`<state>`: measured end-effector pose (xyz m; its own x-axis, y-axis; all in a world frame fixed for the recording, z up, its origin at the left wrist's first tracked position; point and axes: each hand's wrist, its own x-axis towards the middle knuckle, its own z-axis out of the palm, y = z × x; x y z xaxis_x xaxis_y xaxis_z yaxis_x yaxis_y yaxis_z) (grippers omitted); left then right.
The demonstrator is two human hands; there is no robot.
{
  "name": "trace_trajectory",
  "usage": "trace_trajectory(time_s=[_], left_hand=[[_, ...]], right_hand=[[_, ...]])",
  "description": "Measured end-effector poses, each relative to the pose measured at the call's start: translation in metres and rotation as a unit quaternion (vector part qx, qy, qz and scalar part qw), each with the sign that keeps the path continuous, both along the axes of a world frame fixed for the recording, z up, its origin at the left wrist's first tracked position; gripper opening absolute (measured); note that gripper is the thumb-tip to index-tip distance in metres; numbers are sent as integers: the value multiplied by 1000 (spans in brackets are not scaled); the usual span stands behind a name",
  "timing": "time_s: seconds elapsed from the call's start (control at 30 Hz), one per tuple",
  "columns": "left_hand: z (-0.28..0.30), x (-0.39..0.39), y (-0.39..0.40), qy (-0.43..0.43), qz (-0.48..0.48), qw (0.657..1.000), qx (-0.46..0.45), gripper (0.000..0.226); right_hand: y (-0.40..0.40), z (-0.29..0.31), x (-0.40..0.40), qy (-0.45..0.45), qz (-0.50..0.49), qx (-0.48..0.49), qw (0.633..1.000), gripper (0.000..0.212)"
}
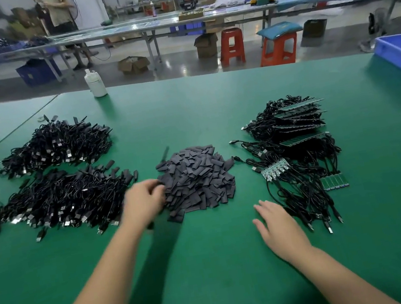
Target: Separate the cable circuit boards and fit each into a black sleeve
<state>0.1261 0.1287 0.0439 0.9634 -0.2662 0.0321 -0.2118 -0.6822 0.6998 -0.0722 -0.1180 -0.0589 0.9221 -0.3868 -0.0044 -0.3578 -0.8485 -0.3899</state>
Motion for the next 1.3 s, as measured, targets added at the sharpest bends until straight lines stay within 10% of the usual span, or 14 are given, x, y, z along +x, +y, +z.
trace_trajectory(time_s=[0.47, 0.63, 0.83, 1.1, 1.3], left_hand=[[-11, 135, 77, -64, 141, 879, 450, 29], [-22, 98, 20, -231, 78, 926, 290, 24], [-62, -29, -99, -157, -115, 981, 14, 31], [-110, -95, -132, -195, -222, 950, 103, 25], [-107, -99, -134, -202, -207, 950, 123, 21]], right_hand=[[10, -15, -7, -22, 3, -78, 997, 53], [10, -12, -8, -38, 13, -80, 996, 50], [15, -8, -12, -63, -7, -126, 990, 35], [7, 18, -12, -189, -67, -166, 966, 35], [-59, 62, 23, 15, -146, 5, 989, 64]])
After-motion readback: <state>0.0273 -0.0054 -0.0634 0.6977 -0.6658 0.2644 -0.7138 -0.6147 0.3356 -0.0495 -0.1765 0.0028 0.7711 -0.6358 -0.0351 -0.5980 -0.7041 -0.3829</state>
